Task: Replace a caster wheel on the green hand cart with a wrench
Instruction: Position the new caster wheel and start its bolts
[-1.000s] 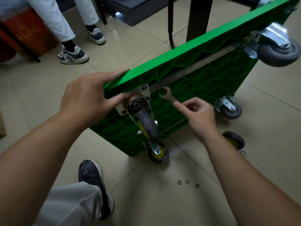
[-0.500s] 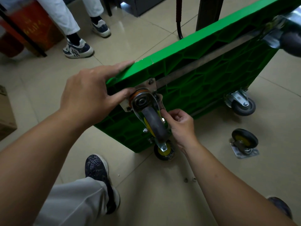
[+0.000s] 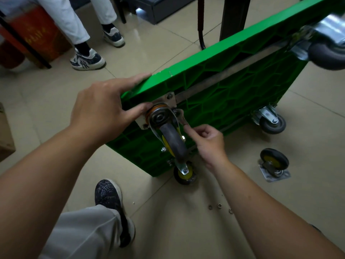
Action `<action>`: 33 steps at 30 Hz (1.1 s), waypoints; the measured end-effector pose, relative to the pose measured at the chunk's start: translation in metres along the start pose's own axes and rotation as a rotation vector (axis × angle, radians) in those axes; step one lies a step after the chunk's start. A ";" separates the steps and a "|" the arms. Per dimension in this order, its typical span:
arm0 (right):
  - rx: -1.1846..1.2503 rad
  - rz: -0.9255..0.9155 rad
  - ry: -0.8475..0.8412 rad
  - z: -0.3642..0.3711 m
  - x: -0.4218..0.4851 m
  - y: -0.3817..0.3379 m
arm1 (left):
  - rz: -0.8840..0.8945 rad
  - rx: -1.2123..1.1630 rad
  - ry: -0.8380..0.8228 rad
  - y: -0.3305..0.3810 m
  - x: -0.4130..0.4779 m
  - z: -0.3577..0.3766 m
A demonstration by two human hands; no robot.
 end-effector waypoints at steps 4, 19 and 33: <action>-0.491 -0.398 0.054 -0.031 0.011 -0.059 | -0.008 0.000 0.002 0.001 0.000 0.000; -0.910 -0.820 0.047 -0.053 0.007 -0.126 | -0.008 -0.003 0.000 0.004 0.000 0.000; 0.274 0.044 -0.084 0.002 -0.007 0.011 | -0.001 0.008 -0.003 0.001 0.001 0.000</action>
Point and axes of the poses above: each hand's wrist, its own x-axis towards the middle knuckle, its own z-axis out of the palm, y = z × x, the point moved 2 cm from there along x, towards the middle knuckle, and after that the axes turned 5 degrees about z, right-handed, at the moved point
